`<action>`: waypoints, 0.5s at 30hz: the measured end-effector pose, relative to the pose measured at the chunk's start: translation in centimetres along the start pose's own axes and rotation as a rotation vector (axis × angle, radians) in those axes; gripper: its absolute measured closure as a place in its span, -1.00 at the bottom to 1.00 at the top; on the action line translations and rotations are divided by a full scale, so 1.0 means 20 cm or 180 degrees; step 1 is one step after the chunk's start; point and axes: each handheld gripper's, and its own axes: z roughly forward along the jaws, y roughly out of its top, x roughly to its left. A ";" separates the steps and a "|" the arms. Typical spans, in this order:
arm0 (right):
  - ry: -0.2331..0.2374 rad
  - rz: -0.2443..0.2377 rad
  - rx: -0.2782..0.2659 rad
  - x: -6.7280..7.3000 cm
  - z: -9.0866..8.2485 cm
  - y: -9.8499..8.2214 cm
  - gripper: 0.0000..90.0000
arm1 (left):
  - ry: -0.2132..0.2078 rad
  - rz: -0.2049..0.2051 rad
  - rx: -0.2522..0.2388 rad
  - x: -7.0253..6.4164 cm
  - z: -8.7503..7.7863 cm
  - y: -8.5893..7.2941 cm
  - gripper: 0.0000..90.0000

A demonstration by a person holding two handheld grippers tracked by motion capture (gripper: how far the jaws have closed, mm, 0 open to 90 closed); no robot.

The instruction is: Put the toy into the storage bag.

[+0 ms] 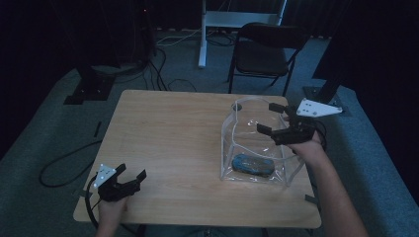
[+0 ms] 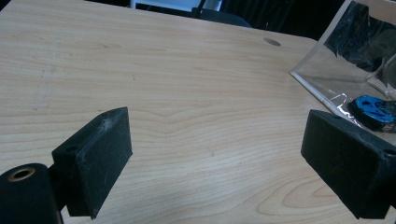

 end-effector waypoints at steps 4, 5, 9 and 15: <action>-0.0036 -0.0009 -0.0034 0.02 -0.04 -0.02 -0.76 | 0.0003 0.0011 0.0001 0.00 0.00 0.00 -0.79; -0.0032 0.0005 -0.0037 0.03 -0.04 -0.02 -0.76 | 0.0002 0.0006 0.0000 0.00 0.00 0.00 -0.79; -0.0110 0.0021 -0.0047 0.06 -0.07 -0.04 -0.76 | -0.0002 0.0006 0.0002 0.00 0.00 0.00 -0.79; -0.0163 0.0122 -0.0021 0.12 -0.12 -0.09 -0.76 | -0.0006 0.0006 -0.0001 0.00 0.00 0.00 -0.79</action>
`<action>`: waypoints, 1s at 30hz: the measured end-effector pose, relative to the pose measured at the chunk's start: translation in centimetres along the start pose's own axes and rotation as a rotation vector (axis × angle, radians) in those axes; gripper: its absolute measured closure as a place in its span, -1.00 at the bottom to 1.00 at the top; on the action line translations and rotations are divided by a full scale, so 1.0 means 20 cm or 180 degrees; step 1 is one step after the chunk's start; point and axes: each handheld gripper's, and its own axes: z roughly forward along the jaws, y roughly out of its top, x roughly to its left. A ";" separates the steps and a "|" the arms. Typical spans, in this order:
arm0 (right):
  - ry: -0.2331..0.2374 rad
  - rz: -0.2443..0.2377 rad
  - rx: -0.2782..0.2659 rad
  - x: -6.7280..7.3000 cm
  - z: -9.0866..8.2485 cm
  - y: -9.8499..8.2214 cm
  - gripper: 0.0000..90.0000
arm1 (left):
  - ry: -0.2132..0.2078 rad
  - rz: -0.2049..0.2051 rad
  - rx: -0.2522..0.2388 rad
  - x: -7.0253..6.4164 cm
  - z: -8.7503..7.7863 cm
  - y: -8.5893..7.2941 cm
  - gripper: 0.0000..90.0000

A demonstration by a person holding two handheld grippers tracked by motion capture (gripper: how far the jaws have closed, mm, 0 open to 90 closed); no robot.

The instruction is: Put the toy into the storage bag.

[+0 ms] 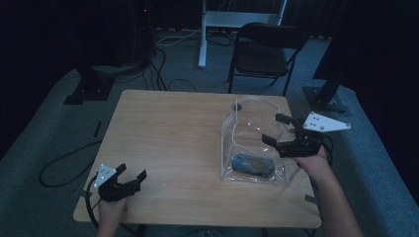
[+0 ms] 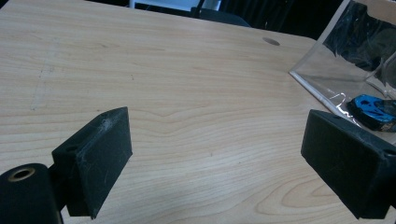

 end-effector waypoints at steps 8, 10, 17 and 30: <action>-0.0220 0.0113 -0.0117 0.09 -0.07 -0.13 -0.76 | -0.0015 0.0004 0.0018 0.00 0.01 0.00 -0.79; -0.0239 0.0152 -0.0135 0.11 -0.08 -0.15 -0.76 | -0.0014 0.0009 0.0015 -0.01 0.01 0.00 -0.79; -0.0431 0.0097 -0.0153 0.21 -0.11 -0.22 -0.76 | -0.0013 0.0001 0.0012 0.00 0.01 0.00 -0.79; -0.0454 0.0121 -0.0256 0.35 -0.16 -0.39 -0.76 | -0.0023 0.0009 0.0017 -0.01 0.01 0.00 -0.79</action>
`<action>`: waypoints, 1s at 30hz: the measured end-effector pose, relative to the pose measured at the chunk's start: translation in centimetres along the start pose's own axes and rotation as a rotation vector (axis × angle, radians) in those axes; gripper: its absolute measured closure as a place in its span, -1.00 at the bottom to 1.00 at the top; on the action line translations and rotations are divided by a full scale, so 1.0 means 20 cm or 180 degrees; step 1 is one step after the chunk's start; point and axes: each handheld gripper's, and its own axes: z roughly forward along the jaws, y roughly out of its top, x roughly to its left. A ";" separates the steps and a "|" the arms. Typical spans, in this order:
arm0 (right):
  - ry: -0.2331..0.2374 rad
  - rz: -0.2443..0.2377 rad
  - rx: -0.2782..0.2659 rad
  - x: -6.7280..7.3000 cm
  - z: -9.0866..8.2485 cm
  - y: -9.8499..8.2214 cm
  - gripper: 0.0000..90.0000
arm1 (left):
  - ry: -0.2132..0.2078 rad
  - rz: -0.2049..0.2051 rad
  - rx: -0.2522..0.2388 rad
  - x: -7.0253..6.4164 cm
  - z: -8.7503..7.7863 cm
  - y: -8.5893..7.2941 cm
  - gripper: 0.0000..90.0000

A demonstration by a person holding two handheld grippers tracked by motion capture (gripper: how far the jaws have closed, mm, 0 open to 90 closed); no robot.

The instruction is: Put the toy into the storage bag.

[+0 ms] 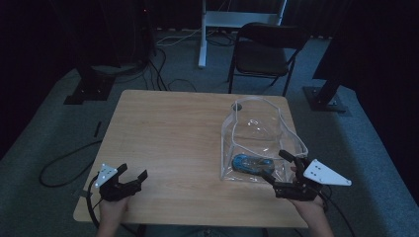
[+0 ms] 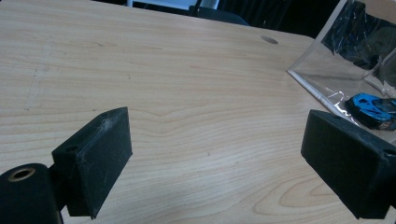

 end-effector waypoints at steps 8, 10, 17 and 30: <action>-0.0113 0.0099 0.0054 0.01 -0.03 -0.15 -0.76 | -0.0003 0.0003 0.0006 0.00 0.00 0.00 -0.80; -0.0139 0.0111 0.0046 0.01 -0.04 -0.18 -0.76 | 0.0002 0.0005 0.0007 0.00 0.00 0.00 -0.80; -0.0302 0.0086 0.0106 0.00 -0.05 -0.28 -0.74 | -0.0003 0.0013 0.0006 0.00 0.00 0.00 -0.79; -0.0464 0.0316 0.0334 -0.09 -0.03 -0.56 -0.75 | 0.0002 0.0010 0.0009 0.00 0.00 0.00 -0.79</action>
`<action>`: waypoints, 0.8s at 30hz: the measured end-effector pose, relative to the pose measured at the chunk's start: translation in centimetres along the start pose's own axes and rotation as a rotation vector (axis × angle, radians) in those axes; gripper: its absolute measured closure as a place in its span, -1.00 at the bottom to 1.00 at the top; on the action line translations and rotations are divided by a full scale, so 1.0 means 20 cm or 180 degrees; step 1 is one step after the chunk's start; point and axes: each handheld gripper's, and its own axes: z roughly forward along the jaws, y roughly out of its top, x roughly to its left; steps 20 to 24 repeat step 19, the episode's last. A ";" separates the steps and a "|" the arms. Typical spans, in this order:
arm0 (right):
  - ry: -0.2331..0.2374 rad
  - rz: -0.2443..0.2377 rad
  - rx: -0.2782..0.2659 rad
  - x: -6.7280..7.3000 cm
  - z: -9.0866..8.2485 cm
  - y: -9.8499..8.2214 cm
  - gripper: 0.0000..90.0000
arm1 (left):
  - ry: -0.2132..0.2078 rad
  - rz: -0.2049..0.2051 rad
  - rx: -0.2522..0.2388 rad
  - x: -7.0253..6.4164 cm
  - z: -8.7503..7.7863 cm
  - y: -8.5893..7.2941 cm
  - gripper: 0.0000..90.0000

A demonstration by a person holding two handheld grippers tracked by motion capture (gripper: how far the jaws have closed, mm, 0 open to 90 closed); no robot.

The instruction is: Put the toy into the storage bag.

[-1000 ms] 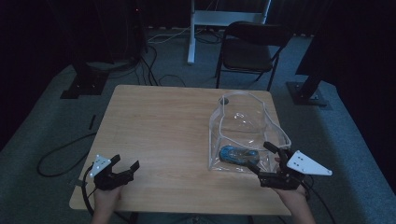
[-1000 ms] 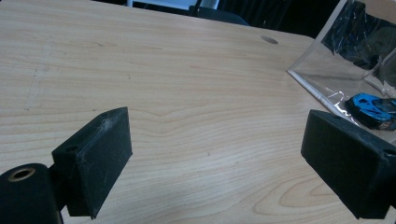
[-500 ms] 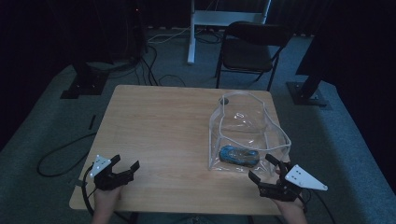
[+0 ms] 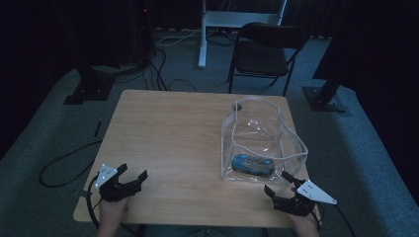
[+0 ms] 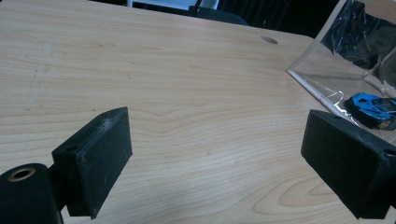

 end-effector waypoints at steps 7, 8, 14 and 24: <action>-0.0130 0.0081 0.0178 -0.03 0.03 -0.12 -0.75 | -0.0005 0.0009 0.0007 0.00 0.00 0.00 -0.79; -0.0131 0.0094 0.0213 -0.04 0.04 -0.13 -0.75 | -0.0007 0.0009 0.0006 0.00 0.00 0.00 -0.79; -0.0136 0.0142 0.0294 -0.06 0.05 -0.15 -0.75 | -0.0016 0.0011 0.0000 0.00 0.00 0.00 -0.79; -0.0116 0.0164 0.0307 -0.06 0.05 -0.15 -0.75 | -0.0020 0.0006 -0.0020 0.00 0.00 0.00 -0.79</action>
